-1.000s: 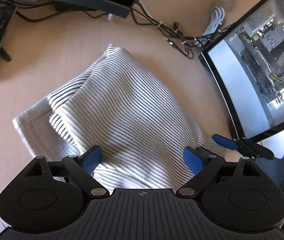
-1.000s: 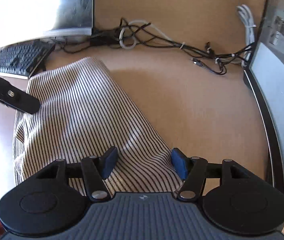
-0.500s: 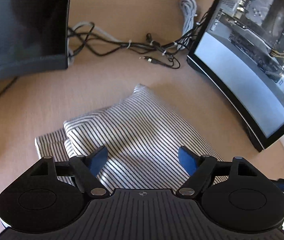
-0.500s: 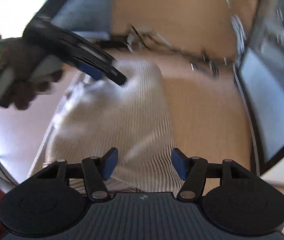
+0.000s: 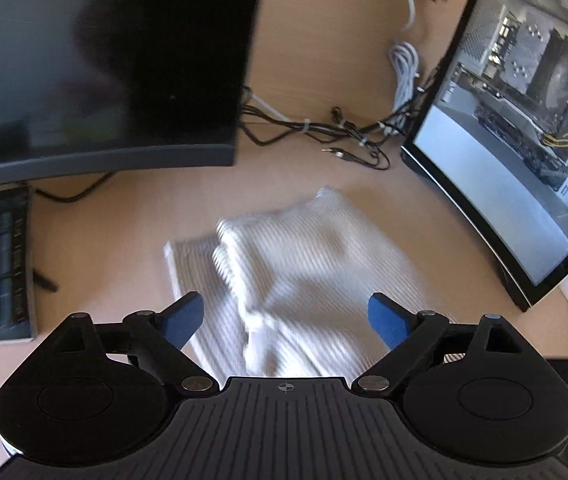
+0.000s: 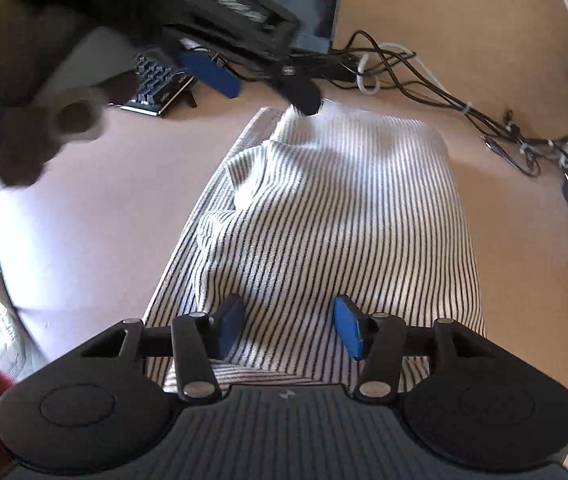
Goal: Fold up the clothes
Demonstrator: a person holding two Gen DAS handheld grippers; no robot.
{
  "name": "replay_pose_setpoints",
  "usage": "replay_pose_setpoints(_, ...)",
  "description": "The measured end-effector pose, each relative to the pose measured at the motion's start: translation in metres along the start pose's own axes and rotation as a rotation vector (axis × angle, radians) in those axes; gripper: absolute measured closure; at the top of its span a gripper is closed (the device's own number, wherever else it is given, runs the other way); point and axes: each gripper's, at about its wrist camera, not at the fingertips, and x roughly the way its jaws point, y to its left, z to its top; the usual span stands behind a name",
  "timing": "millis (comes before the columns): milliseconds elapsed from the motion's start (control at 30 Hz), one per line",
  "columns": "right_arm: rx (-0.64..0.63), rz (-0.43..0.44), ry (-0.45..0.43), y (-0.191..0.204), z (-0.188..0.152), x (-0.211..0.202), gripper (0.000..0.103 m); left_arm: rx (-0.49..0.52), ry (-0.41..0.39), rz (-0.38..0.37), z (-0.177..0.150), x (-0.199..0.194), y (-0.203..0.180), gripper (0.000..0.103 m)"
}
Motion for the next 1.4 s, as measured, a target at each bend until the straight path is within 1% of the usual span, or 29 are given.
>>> replay_pose_setpoints(133, 0.022, 0.001, 0.001, -0.001, 0.023, 0.019, 0.05, -0.054, 0.0, 0.023, -0.005, -0.014, 0.017, 0.008)
replay_pose_setpoints(300, 0.054, -0.031, 0.006, 0.007, 0.042, 0.034, 0.05, -0.088, 0.019, 0.026, -0.013, -0.02, 0.027, 0.008)
replay_pose_setpoints(467, 0.056, -0.031, 0.001, 0.005, 0.039, 0.029, 0.05, -0.129, 0.046, 0.015, -0.018, -0.016, 0.029, 0.008)
replay_pose_setpoints(600, 0.031, -0.029, 0.014, -0.003, 0.026, 0.015, 0.05, -0.115, 0.055, 0.015, -0.023, -0.018, 0.023, 0.008)
replay_pose_setpoints(767, -0.01, -0.027, 0.035, -0.015, 0.006, -0.005, 0.05, -0.11, 0.066, 0.025, -0.027, -0.02, 0.025, 0.007)
replay_pose_setpoints(900, -0.045, -0.023, 0.053, -0.023, -0.009, -0.02, 0.05, -0.083, 0.081, 0.034, -0.035, -0.024, 0.026, 0.007)
replay_pose_setpoints(933, -0.067, -0.011, 0.058, -0.022, -0.009, -0.024, 0.05, -0.07, 0.085, 0.04, -0.038, -0.027, 0.026, 0.006)
replay_pose_setpoints(1000, -0.143, 0.025, 0.04, -0.015, -0.009, -0.035, 0.049, -0.056, 0.085, 0.052, -0.042, -0.031, 0.028, 0.005)
replay_pose_setpoints(1033, -0.216, 0.022, 0.028, -0.008, -0.01, -0.037, 0.047, -0.053, 0.084, 0.058, -0.044, -0.033, 0.029, 0.005)
replay_pose_setpoints(1067, -0.288, 0.019, 0.017, -0.001, -0.011, -0.039, 0.042, -0.049, 0.084, 0.065, -0.046, -0.034, 0.03, 0.005)
replay_pose_setpoints(1100, -0.36, 0.016, 0.005, 0.006, -0.012, -0.041, 0.039, -0.054, 0.083, 0.066, -0.047, -0.036, 0.031, 0.005)
replay_pose_setpoints(1167, -0.497, 0.01, -0.014, 0.019, -0.015, -0.043, 0.037, -0.064, 0.079, 0.069, -0.05, -0.04, 0.033, 0.005)
replay_pose_setpoints(1333, -0.688, -0.034, -0.003, 0.037, -0.023, -0.012, 0.037, -0.063, 0.039, 0.082, -0.054, -0.06, 0.035, 0.004)
replay_pose_setpoints(1400, -0.714, -0.039, -0.01, 0.039, -0.023, -0.005, 0.037, -0.053, 0.026, 0.086, -0.057, -0.068, 0.034, 0.003)
